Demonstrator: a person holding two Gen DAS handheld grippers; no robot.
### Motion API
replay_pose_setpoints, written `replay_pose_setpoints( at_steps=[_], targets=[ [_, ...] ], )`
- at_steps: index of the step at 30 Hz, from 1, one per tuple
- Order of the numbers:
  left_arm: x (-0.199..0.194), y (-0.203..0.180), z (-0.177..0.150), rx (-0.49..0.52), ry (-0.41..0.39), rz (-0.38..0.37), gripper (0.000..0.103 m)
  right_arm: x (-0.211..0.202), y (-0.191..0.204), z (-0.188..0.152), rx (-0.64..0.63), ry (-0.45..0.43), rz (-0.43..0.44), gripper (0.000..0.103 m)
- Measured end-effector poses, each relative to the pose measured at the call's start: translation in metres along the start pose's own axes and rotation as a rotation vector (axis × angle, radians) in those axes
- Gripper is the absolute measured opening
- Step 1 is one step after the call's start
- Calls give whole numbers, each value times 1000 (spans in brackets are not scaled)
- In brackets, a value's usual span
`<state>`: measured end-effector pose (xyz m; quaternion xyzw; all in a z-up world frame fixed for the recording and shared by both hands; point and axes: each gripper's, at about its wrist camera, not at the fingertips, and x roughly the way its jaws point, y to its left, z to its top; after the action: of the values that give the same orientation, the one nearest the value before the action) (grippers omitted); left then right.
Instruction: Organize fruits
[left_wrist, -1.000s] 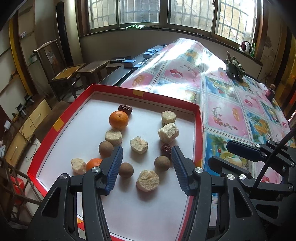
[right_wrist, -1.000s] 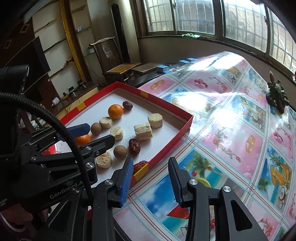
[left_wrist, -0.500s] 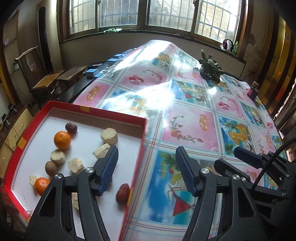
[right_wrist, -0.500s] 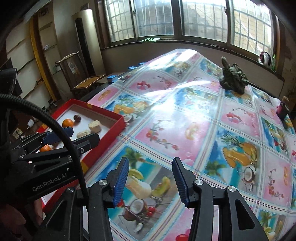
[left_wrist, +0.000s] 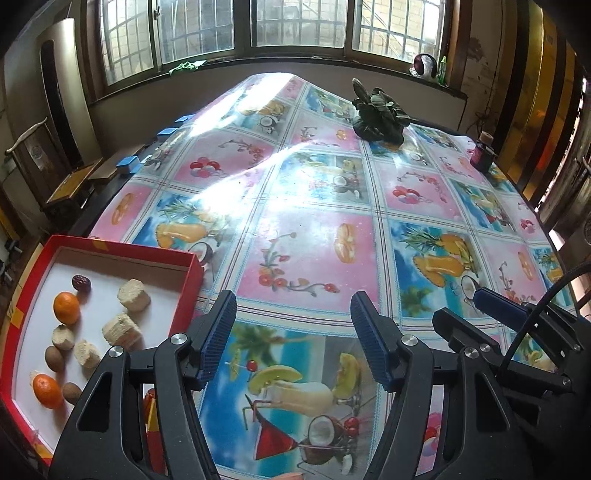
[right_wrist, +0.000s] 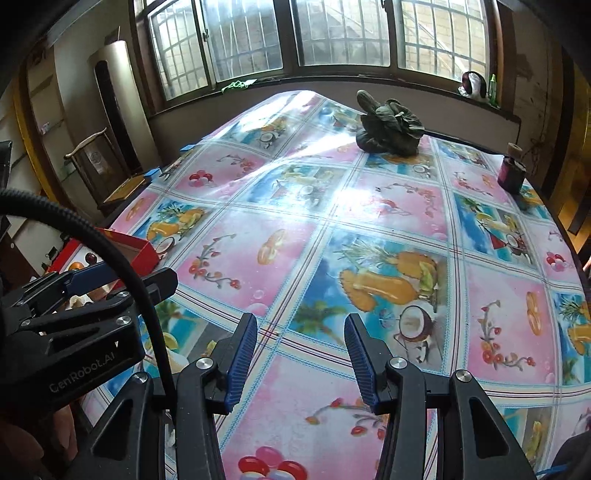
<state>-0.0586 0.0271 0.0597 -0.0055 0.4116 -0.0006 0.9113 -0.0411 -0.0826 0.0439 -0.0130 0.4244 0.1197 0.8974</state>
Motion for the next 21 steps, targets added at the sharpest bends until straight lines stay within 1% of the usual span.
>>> replay_pose_setpoints(
  at_steps=[4, 11, 13, 15, 17, 21],
  targets=[
    [1, -9, 0, 11, -12, 10, 65, 1, -9, -2, 3, 2, -21, 48],
    [5, -28, 2, 39, -11, -13, 65, -1, -28, -7, 31, 3, -43, 48],
    [7, -33, 3, 48, -9, -19, 65, -3, -35, -8, 45, 0, -51, 50],
    [8, -39, 3, 57, -10, -24, 65, -5, -44, -9, 65, -6, -63, 59],
    [9, -45, 4, 69, -11, -25, 65, -8, -52, -10, 83, -20, -68, 63],
    [12, -55, 6, 82, -7, -39, 65, -10, -62, -10, 93, -19, -75, 64]
  ],
)
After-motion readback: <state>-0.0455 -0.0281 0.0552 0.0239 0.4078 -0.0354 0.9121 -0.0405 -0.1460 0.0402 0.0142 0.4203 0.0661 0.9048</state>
